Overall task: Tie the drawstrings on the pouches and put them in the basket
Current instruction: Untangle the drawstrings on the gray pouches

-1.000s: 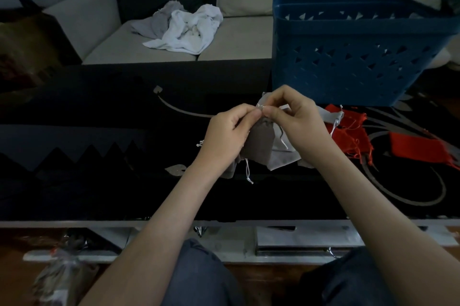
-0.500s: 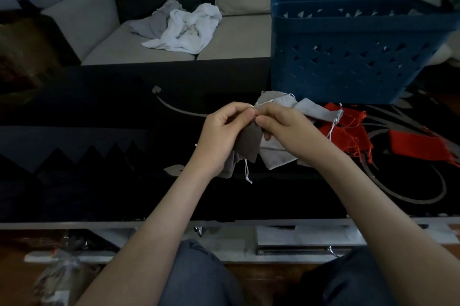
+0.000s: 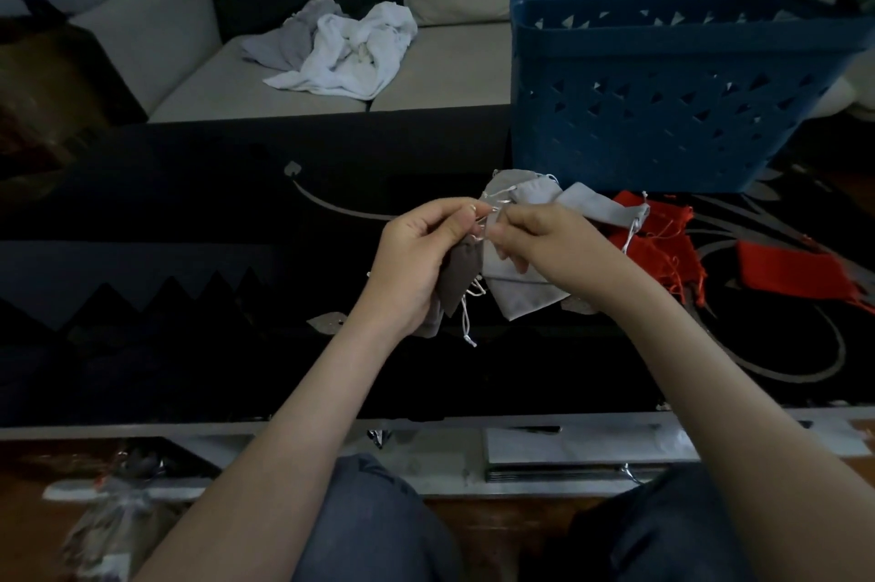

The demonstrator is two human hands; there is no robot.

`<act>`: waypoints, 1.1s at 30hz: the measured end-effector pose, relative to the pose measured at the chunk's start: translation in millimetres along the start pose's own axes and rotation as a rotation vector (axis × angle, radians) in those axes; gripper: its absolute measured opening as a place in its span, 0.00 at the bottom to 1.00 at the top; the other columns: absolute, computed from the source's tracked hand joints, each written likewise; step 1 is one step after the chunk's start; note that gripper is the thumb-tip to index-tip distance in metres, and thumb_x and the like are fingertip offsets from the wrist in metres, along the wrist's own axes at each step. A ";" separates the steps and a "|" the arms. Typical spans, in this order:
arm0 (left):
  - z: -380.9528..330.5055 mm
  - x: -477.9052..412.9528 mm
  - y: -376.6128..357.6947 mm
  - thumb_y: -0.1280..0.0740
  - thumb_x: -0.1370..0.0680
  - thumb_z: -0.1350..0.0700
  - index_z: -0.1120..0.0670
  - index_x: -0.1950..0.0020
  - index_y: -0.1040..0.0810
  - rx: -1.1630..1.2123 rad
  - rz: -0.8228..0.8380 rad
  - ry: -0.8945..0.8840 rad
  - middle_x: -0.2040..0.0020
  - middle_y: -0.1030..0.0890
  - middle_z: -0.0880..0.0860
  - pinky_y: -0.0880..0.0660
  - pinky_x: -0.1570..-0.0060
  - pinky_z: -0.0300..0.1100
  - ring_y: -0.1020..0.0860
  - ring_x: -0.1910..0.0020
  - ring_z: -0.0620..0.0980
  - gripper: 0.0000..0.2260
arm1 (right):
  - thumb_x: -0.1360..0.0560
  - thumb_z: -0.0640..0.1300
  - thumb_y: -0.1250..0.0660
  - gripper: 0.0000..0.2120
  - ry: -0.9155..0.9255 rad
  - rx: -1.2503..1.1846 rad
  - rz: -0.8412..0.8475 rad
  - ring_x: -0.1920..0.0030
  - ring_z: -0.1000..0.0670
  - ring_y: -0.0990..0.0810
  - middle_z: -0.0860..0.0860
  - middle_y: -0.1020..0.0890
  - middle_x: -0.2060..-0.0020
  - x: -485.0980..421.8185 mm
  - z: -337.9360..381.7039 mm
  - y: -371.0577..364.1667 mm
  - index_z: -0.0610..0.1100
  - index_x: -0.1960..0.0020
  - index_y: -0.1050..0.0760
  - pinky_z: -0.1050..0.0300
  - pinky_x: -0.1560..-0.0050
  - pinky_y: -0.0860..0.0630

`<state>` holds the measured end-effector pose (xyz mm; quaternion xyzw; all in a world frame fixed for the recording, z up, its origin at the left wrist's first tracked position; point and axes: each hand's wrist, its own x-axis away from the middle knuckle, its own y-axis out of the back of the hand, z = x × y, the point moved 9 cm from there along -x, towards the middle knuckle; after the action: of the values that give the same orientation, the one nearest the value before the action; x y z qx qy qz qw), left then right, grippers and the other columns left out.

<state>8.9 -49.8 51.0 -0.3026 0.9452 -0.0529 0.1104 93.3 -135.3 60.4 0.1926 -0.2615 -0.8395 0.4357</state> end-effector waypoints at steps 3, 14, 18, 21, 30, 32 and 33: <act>-1.8 -0.8 6.9 0.34 0.22 0.63 0.54 0.52 0.21 -0.125 -0.043 -0.020 0.67 0.21 0.45 0.26 0.60 0.32 0.23 0.64 0.39 0.05 | 0.21 0.46 0.38 0.17 -0.142 -0.152 -0.019 0.70 0.55 0.30 0.51 0.27 0.75 -1.9 -20.6 6.5 0.44 0.68 0.28 0.61 0.64 0.33; 5.6 -4.0 7.6 0.32 0.23 0.59 0.52 0.56 0.19 -0.258 -0.126 0.017 0.59 0.16 0.51 0.25 0.57 0.37 0.18 0.57 0.45 0.04 | 0.20 0.37 0.42 0.11 -0.174 -0.601 0.037 0.67 0.58 0.29 0.53 0.25 0.68 -0.3 -15.5 -5.7 0.43 0.58 0.25 0.67 0.65 0.30; 2.3 -2.9 7.6 0.32 0.23 0.60 0.53 0.56 0.18 -0.242 -0.125 0.006 0.58 0.15 0.52 0.24 0.55 0.38 0.18 0.55 0.48 0.05 | 0.22 0.34 0.39 0.11 -0.070 -0.461 0.037 0.64 0.61 0.26 0.55 0.22 0.64 2.2 -7.8 -1.2 0.46 0.56 0.23 0.70 0.62 0.28; 0.9 -1.1 4.8 0.33 0.22 0.61 0.54 0.56 0.18 -0.221 -0.123 0.007 0.60 0.16 0.51 0.25 0.58 0.34 0.19 0.59 0.44 0.06 | 0.23 0.32 0.38 0.11 0.014 -0.425 -0.017 0.60 0.57 0.25 0.51 0.22 0.62 4.5 1.3 3.3 0.47 0.57 0.23 0.68 0.60 0.28; -0.8 2.0 2.3 0.35 0.21 0.61 0.55 0.54 0.17 -0.223 -0.136 0.011 0.59 0.16 0.52 0.25 0.59 0.36 0.20 0.59 0.44 0.08 | 0.25 0.30 0.36 0.11 0.053 -0.459 -0.122 0.63 0.61 0.22 0.51 0.22 0.67 6.0 9.1 3.2 0.45 0.54 0.27 0.70 0.56 0.26; 1.3 2.0 3.6 0.35 0.21 0.60 0.55 0.54 0.17 -0.262 -0.137 0.015 0.58 0.16 0.53 0.23 0.54 0.42 0.19 0.56 0.48 0.08 | 0.25 0.31 0.35 0.11 0.030 -0.455 -0.151 0.61 0.58 0.20 0.50 0.20 0.67 6.2 7.2 3.1 0.46 0.51 0.29 0.68 0.53 0.24; 2.4 2.2 4.6 0.35 0.21 0.60 0.55 0.54 0.17 -0.275 -0.142 0.016 0.57 0.16 0.53 0.23 0.51 0.45 0.18 0.54 0.49 0.08 | 0.26 0.32 0.34 0.11 0.018 -0.444 -0.167 0.61 0.57 0.19 0.50 0.20 0.67 6.2 6.0 2.4 0.46 0.50 0.30 0.67 0.52 0.24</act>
<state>5.1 -47.4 47.6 -0.3807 0.9206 0.0671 0.0562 88.1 -140.0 65.9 0.1204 -0.0495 -0.9077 0.3989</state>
